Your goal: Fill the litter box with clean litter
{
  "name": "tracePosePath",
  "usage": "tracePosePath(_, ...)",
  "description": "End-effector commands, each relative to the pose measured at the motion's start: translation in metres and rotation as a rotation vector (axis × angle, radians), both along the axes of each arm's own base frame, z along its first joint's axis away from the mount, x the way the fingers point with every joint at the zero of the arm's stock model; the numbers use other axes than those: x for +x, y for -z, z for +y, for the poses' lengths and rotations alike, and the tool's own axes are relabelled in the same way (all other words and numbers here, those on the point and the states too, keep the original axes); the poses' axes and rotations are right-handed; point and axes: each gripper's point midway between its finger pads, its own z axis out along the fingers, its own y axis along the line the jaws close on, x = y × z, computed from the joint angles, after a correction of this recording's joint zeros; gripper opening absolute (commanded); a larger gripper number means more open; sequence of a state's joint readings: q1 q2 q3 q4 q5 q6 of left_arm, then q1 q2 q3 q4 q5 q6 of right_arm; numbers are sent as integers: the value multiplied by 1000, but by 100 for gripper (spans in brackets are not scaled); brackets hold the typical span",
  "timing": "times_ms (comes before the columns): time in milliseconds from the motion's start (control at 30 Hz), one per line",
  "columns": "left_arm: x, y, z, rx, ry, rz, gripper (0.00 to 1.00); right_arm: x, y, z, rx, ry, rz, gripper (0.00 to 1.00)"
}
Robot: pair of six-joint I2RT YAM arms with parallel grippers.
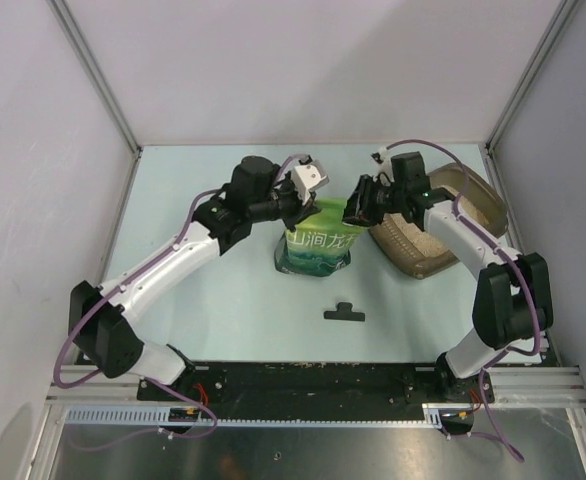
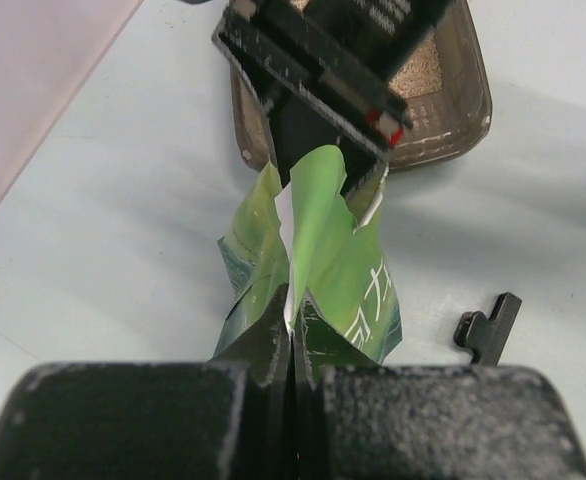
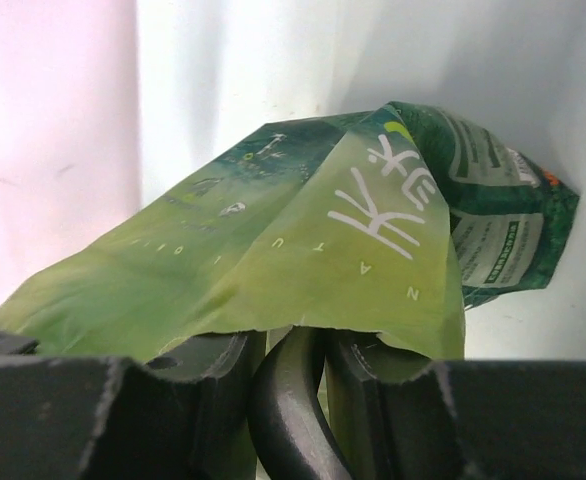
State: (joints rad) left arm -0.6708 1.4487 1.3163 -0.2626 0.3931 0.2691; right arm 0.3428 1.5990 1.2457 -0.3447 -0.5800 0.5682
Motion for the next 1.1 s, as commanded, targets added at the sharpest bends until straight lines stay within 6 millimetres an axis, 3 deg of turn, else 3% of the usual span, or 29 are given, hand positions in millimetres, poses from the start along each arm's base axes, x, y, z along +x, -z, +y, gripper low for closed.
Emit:
tracePosePath(0,-1,-45,8,-71,-2,-152,0,-12,-53,1,238,-102,14,0)
tracePosePath(300,-6,-34,19,7,27,-228,0,4,-74,-44,396,-62,94,0)
tracePosePath(633,4,-41,25,63,14,-312,0,0,-74,-77,372,-37,67,0)
tracePosePath(800,6,-46,24,60,10,-324,0,3,-81,-105,351,35,25,0)
tracePosePath(1067,12,-51,23,67,1,-346,0,-1,-88,-124,317,69,-31,0)
